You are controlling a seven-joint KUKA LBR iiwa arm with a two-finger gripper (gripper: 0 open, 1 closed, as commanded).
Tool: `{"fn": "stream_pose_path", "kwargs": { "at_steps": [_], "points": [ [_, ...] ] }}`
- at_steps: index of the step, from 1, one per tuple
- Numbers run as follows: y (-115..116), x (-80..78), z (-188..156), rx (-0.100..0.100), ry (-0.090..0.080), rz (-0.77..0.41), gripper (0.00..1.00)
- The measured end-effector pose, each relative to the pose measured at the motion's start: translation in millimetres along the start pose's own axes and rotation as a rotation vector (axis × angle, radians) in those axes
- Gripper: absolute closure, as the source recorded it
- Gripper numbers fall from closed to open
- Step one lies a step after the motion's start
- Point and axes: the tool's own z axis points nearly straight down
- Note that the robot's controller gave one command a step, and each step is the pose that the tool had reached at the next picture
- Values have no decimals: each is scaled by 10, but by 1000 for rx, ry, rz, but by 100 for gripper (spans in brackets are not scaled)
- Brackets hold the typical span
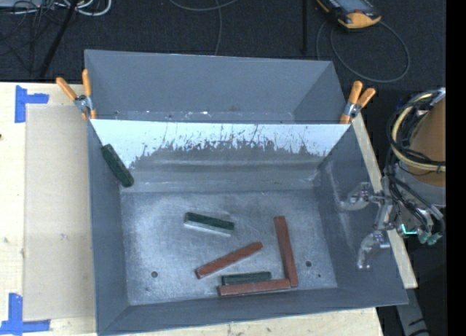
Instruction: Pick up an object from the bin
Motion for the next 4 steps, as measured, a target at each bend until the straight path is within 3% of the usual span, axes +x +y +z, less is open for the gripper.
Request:
{"fn": "stream_pose_path", "kwargs": {
  "at_steps": [1, 2, 3, 4],
  "points": [
    [6, -16, -30, 2, -7, -3, 0],
    [7, 8, 514, 3, -13, -21, 0],
    [-47, 0, 1225, 2, -8, -104, 0],
    [200, 65, 1422, 6, -20, -147, 0]
  ]
}}
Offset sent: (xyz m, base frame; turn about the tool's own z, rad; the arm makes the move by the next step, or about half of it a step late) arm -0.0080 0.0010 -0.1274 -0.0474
